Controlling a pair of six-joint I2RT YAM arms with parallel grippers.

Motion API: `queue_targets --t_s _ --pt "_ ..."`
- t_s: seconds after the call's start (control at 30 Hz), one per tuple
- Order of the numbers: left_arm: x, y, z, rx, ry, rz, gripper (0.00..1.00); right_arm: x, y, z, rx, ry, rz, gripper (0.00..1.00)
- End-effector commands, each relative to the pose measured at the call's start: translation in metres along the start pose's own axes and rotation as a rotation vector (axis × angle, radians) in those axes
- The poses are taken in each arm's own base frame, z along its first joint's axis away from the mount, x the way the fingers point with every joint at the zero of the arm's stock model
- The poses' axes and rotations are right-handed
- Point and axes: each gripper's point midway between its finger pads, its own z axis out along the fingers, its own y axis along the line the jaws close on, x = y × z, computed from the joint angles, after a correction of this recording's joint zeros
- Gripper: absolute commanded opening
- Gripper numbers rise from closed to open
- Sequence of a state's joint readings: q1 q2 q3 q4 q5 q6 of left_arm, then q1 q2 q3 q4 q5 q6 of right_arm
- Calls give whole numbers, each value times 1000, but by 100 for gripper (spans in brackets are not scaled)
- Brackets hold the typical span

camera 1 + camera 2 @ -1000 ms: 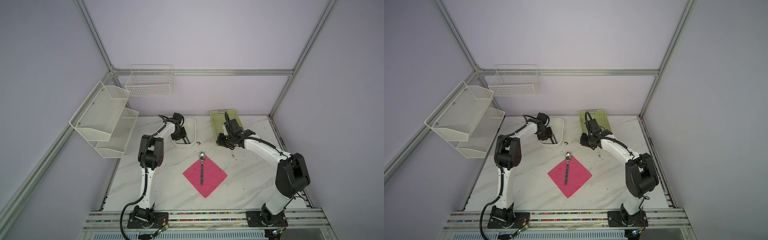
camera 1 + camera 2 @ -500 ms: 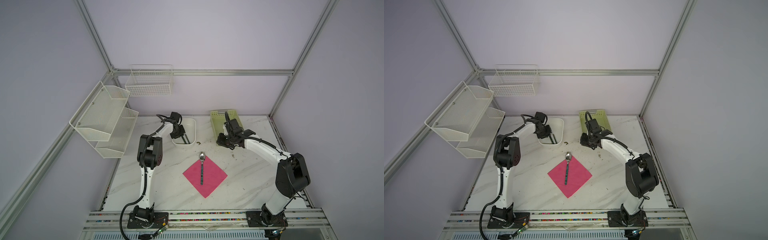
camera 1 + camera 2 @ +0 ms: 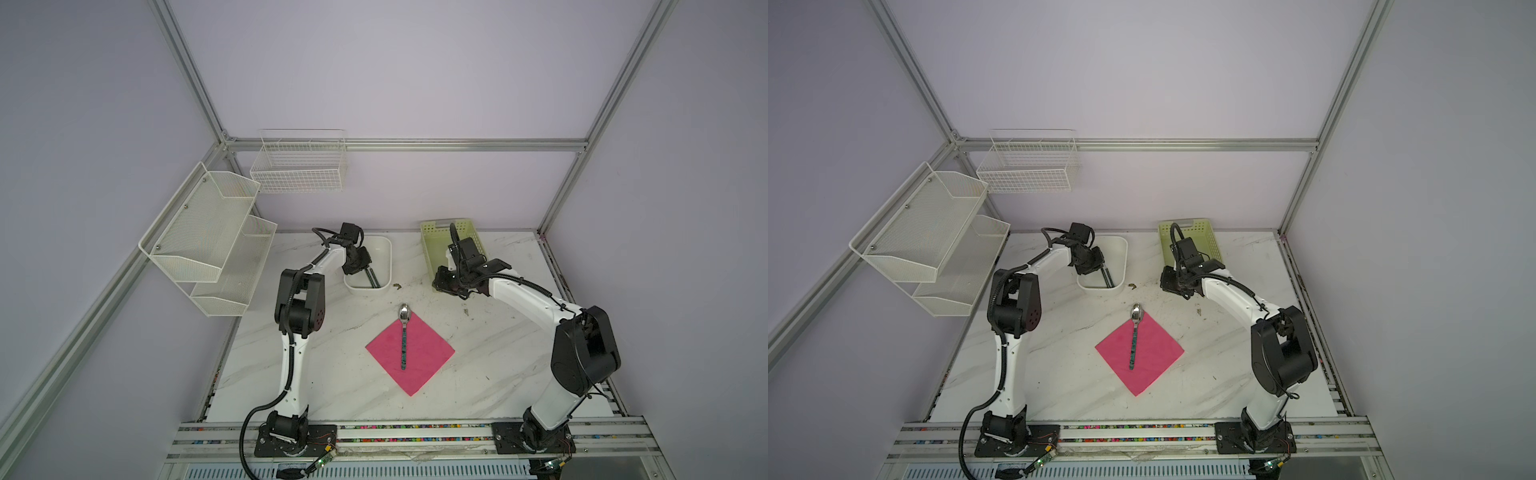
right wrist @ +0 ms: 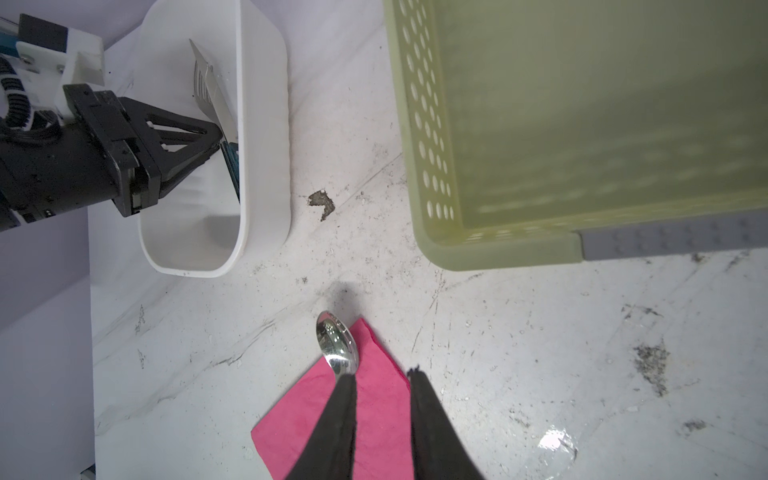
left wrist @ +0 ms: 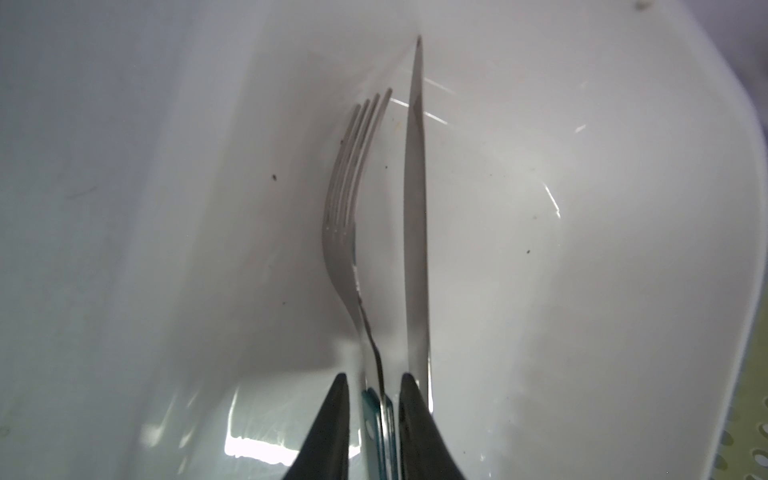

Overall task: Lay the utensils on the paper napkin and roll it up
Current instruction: 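Close the left gripper on the fork handle in the white tub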

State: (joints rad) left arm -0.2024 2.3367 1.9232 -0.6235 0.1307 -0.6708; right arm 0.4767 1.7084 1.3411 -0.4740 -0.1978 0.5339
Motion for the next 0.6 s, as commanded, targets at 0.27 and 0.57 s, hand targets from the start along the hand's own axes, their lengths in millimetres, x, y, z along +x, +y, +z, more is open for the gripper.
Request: queue_targets --t_s 0.27,0.57 --pt "2 -1 1 -16 14 3 25 -4 -1 -8 0 -24 5 27" --pt "16 8 4 -144 32 76 25 -3 -2 -6 -1 -20 3 26"
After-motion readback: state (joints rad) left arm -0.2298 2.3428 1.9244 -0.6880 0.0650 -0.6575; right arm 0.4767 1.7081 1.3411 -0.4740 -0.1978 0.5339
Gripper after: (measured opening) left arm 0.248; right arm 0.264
